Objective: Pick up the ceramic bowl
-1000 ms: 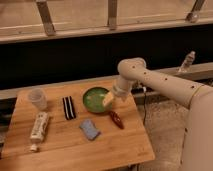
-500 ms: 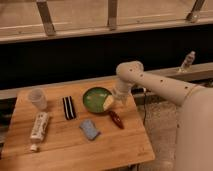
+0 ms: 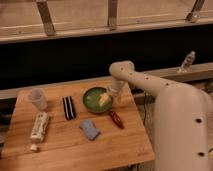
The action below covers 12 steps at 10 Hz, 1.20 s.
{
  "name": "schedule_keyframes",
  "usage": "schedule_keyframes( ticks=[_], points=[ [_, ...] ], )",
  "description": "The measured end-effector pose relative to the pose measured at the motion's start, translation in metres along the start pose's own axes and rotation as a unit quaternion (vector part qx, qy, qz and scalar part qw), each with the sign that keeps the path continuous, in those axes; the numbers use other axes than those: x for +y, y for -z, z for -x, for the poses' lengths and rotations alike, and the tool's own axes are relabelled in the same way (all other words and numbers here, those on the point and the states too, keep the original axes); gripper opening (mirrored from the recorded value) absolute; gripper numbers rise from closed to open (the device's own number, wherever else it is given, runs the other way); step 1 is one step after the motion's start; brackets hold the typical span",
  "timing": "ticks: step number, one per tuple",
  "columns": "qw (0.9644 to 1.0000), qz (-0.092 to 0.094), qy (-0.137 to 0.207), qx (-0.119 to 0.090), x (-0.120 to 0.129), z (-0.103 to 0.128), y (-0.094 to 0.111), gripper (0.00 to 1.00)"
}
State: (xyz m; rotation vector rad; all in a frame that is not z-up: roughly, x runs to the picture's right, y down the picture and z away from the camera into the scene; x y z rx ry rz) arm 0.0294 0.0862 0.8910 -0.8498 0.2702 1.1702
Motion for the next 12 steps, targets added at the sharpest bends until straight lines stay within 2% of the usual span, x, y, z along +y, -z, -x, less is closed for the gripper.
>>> schedule_keyframes(
  ticks=[2, 3, 7, 9, 10, 11, 12],
  points=[
    [0.9999, 0.006, -0.008, 0.006, -0.006, 0.005, -0.008, 0.73],
    [0.9998, 0.012, -0.009, 0.011, -0.005, 0.007, -0.018, 0.66],
    [0.9983, 0.052, -0.008, 0.027, -0.002, 0.004, -0.035, 0.29],
    [0.9978, 0.063, 0.008, 0.021, 0.008, 0.001, -0.023, 0.06],
    [0.9977, 0.063, 0.018, 0.016, 0.012, 0.0, -0.011, 0.01],
    [0.9974, 0.064, 0.03, 0.01, 0.018, -0.001, 0.004, 0.0],
    [0.9965, 0.074, 0.038, 0.002, 0.022, -0.004, 0.019, 0.0]
  ],
)
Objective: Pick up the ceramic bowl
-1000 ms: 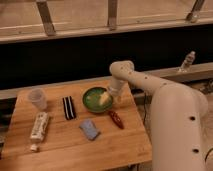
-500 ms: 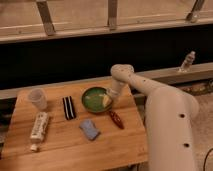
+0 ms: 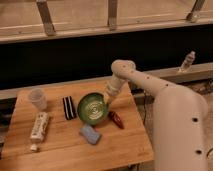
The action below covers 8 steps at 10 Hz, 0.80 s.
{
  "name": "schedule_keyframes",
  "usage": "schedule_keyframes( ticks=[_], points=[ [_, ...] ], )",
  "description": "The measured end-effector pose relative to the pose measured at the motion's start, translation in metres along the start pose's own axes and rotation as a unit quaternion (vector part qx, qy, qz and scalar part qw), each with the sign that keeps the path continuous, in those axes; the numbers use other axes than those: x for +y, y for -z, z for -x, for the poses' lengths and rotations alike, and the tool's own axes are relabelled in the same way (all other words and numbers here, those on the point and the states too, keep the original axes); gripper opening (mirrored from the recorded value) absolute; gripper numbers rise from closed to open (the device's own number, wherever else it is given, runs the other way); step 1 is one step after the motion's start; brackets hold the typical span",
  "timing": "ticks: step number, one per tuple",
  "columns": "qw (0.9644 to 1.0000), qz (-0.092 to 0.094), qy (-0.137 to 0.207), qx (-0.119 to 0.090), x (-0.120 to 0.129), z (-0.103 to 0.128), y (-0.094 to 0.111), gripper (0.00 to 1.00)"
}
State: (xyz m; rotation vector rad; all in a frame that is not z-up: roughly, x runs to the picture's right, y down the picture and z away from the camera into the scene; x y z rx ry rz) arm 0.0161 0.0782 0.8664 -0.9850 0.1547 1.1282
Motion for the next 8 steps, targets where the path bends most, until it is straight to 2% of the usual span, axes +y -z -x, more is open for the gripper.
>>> schedule_keyframes(
  ticks=[2, 3, 4, 5, 6, 8],
  points=[
    [0.9984, 0.044, -0.003, -0.035, 0.001, 0.001, 0.029, 0.0],
    [0.9962, 0.074, 0.001, -0.044, 0.004, 0.002, 0.041, 0.0],
    [0.9921, 0.108, 0.0, -0.064, 0.003, 0.011, 0.057, 0.0],
    [0.9915, 0.113, 0.002, -0.065, 0.004, 0.014, 0.06, 0.0],
    [0.9903, 0.118, 0.003, -0.073, 0.008, 0.032, 0.068, 0.0],
    [0.9905, 0.113, 0.003, -0.079, 0.013, 0.071, 0.083, 0.0]
  ],
)
